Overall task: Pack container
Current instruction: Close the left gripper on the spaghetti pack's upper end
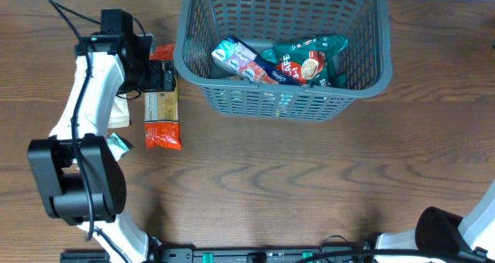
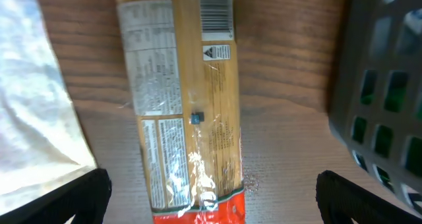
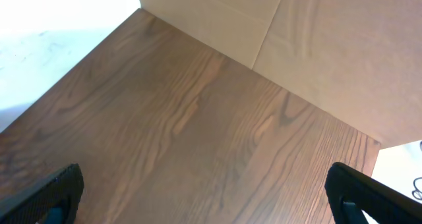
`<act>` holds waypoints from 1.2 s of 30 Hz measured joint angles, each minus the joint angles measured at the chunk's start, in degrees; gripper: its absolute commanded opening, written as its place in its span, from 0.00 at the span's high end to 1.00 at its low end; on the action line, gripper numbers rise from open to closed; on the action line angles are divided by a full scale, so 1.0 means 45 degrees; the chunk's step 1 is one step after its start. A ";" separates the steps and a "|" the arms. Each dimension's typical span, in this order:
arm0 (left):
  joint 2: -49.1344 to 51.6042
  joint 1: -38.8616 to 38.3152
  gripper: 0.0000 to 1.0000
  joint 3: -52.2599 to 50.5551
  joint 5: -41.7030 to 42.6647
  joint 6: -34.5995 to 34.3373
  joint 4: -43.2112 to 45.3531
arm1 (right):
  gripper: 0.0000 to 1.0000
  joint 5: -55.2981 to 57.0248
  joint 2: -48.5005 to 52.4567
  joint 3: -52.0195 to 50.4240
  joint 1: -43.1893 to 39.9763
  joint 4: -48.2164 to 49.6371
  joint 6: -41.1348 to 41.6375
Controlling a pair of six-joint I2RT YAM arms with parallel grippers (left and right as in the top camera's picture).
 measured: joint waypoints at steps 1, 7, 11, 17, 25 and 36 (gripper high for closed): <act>0.0083 -0.0063 0.02 0.0000 0.0000 0.0053 0.0039 | 0.01 0.0000 0.0000 0.0000 0.0000 0.0000 0.0000; 0.0243 -0.0544 0.02 0.0015 -0.0214 0.0675 0.0044 | 0.01 0.0000 0.0000 0.0000 0.0000 0.0000 0.0000; 0.0617 -0.0855 0.02 0.0068 -0.0597 0.0685 -0.0068 | 0.01 0.0000 0.0000 0.0000 0.0000 0.0000 0.0000; 0.1307 -0.0913 0.02 0.0068 -0.0976 0.0549 0.0010 | 0.01 0.0000 0.0000 0.0000 0.0000 0.0000 0.0000; 0.1384 -0.0913 0.02 0.0068 -0.1622 -0.0301 0.0515 | 0.01 0.0000 0.0000 0.0000 0.0000 0.0000 0.0000; 0.1389 -0.0913 0.02 0.0068 -0.1933 -0.1209 0.0986 | 0.01 0.0000 0.0000 0.0000 0.0000 0.0000 0.0000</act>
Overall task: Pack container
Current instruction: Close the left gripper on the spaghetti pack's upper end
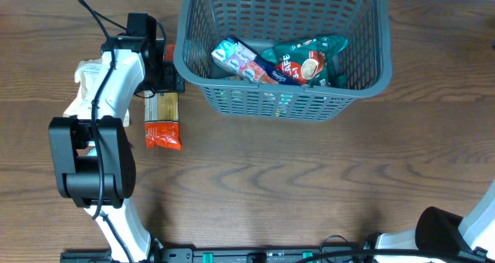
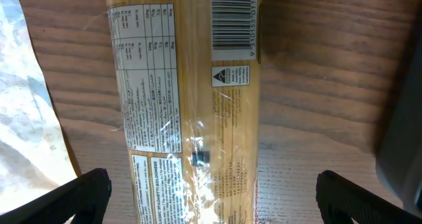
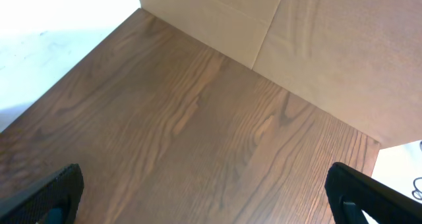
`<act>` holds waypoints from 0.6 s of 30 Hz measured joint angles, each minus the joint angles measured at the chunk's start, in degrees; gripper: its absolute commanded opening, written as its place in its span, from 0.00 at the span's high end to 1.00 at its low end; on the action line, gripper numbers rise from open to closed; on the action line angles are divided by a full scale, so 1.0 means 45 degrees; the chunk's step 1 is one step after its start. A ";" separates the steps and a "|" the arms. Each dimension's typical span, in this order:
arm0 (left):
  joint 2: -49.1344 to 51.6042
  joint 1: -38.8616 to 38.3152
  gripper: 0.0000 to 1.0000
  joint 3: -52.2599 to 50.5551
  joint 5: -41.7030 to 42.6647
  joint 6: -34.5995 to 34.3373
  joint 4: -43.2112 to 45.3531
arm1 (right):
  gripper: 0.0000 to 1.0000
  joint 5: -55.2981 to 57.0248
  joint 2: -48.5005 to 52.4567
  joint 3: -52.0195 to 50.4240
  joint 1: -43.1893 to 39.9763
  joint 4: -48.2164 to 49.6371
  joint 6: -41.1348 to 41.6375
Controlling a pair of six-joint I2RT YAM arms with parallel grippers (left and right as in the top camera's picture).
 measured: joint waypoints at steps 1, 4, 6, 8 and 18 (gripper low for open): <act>0.0000 0.0000 0.02 0.0000 -0.0010 -0.0015 0.0019 | 0.01 0.0000 0.0000 0.0000 0.0000 0.0000 0.0000; 0.0010 0.0000 0.02 0.0000 -0.0034 -0.0112 0.0189 | 0.01 0.0000 0.0000 0.0000 0.0000 0.0000 0.0000; 0.0063 0.0000 0.02 0.0000 -0.0034 -0.0151 0.0272 | 0.01 0.0000 0.0000 0.0000 0.0000 0.0000 0.0000; 0.0185 0.0000 0.02 0.0000 -0.0039 -0.0180 0.0277 | 0.01 0.0000 0.0000 0.0000 0.0000 0.0000 0.0000; 0.1535 0.0010 0.02 0.0000 -0.0160 -0.0185 0.0379 | 0.01 0.0000 0.0000 0.0000 0.0000 0.0000 0.0000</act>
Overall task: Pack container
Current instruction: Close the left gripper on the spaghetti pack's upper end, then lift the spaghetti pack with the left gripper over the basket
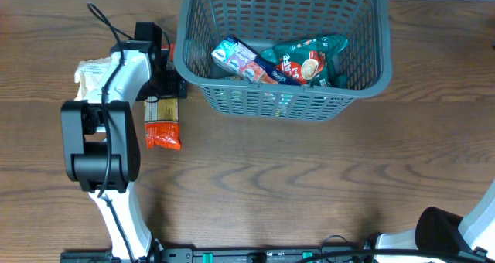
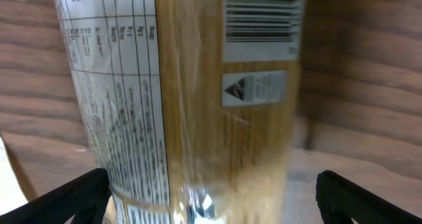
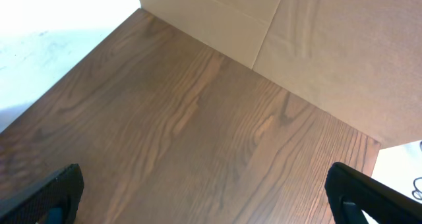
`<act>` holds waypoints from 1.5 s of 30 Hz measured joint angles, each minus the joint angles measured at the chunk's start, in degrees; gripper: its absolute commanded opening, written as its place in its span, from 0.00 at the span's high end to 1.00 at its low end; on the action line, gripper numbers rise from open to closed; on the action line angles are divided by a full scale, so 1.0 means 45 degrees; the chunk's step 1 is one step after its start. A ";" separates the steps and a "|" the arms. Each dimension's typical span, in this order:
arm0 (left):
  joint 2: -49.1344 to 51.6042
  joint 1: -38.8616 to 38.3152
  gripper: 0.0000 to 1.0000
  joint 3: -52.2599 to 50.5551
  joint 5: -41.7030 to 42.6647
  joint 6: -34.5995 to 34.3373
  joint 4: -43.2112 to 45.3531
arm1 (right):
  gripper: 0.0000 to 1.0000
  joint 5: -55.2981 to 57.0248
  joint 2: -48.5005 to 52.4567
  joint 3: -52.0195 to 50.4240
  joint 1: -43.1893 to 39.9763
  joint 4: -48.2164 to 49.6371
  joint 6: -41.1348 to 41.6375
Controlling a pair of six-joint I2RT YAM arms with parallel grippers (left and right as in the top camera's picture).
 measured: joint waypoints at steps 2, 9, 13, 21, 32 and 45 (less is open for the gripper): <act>0.0097 0.0015 0.02 0.0000 -0.0073 -0.0005 0.0087 | 0.01 0.0000 0.0000 0.0000 0.0000 0.0000 0.0000; 0.0515 0.0146 0.02 0.0112 -0.0180 -0.0364 0.0291 | 0.01 0.0000 0.0000 0.0000 0.0000 0.0000 0.0000; 0.0631 0.0189 0.02 0.0238 -0.0107 -0.0476 0.0476 | 0.01 0.0000 0.0000 0.0000 0.0000 0.0000 0.0000; 0.0704 0.0189 0.11 0.0296 -0.0155 -0.0617 0.0947 | 0.01 0.0000 0.0000 0.0000 0.0000 0.0000 0.0000; 0.0432 0.0214 0.94 0.0729 -0.0253 -0.0612 0.0185 | 0.01 0.0000 0.0000 0.0000 0.0000 0.0000 0.0000; -0.0437 0.0933 0.94 0.0466 -0.0121 -0.0612 0.0204 | 0.01 0.0000 0.0000 0.0000 0.0000 0.0000 0.0000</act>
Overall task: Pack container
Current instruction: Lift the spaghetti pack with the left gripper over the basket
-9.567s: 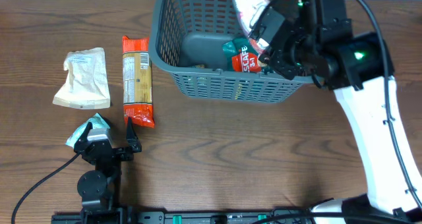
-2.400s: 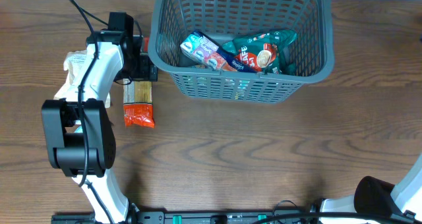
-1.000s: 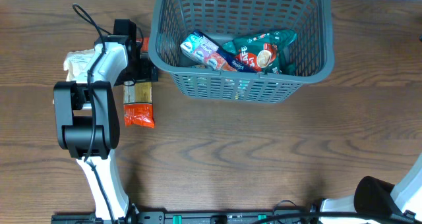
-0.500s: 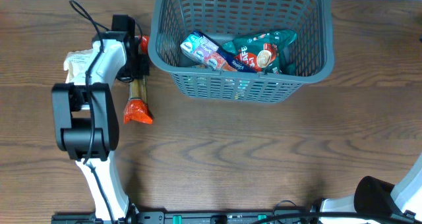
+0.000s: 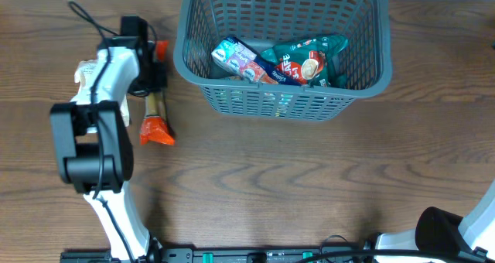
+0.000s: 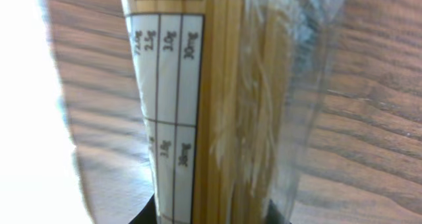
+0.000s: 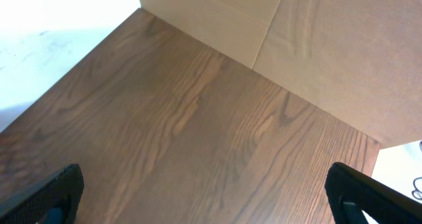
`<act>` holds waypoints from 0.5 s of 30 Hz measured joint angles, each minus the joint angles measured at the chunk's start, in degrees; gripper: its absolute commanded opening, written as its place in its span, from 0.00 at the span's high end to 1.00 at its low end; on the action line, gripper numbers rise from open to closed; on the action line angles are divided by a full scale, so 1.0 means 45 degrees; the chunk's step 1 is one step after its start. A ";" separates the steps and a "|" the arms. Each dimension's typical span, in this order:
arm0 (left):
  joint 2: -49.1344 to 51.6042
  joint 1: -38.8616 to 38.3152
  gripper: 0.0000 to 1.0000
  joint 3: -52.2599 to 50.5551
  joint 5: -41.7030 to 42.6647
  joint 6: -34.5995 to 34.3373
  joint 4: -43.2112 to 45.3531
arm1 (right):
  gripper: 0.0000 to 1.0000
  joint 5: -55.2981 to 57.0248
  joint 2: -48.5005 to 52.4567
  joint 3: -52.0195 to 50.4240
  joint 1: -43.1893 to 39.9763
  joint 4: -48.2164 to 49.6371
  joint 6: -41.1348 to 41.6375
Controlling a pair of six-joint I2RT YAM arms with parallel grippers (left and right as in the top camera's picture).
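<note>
A long spaghetti pack (image 5: 154, 112) with red ends lies left of the grey basket (image 5: 282, 100) and looks turned onto its narrow edge. My left gripper (image 5: 152, 83) is shut on its middle. In the left wrist view the pack (image 6: 224, 105) fills the frame, and the dark tips of the left gripper (image 6: 221, 216) press both its sides. The basket holds a green bag (image 5: 309, 58) and a blue-white packet (image 5: 236, 56). My right gripper (image 7: 208, 197) is open over bare wood, away from everything; it is out of the overhead view.
A white bag (image 5: 87, 68) lies on the table just left of my left arm and shows as a bright blur (image 6: 30, 118) in the wrist view. The basket's left wall (image 5: 179, 50) stands close to the right of the held pack.
My left gripper was open astride the flat spaghetti pack; now it is shut on it. The pack looks narrower from above, and its lower red end sits slightly further left. The right arm has not moved.
My left gripper was open above the spaghetti pack lying flat beside the basket. At the following two moments it was closer to the pack, still open. Now it is shut on the pack, which is turned on its edge. The right gripper stayed open and still.
</note>
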 measured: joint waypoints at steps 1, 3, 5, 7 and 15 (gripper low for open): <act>-0.0330 0.0136 0.94 -0.0039 -0.0019 0.0005 0.0063 | 0.01 0.0000 0.0000 0.0000 0.0000 0.0000 0.0000; -0.1195 0.0384 0.94 -0.0097 -0.0063 0.0005 0.0238 | 0.01 0.0000 0.0000 0.0000 0.0000 0.0000 0.0000; -0.2351 0.0583 0.94 -0.0102 -0.0126 0.0010 0.0549 | 0.01 -0.0005 0.0000 0.0000 0.0000 0.0000 0.0000; -0.3609 0.0680 0.94 -0.0102 -0.0160 0.0063 0.0913 | 0.01 0.0000 0.0000 0.0000 0.0000 0.0000 0.0000; -0.7427 0.0219 0.94 -0.0092 0.0335 0.1617 0.1977 | 0.01 0.0000 0.0000 0.0000 0.0000 0.0000 0.0000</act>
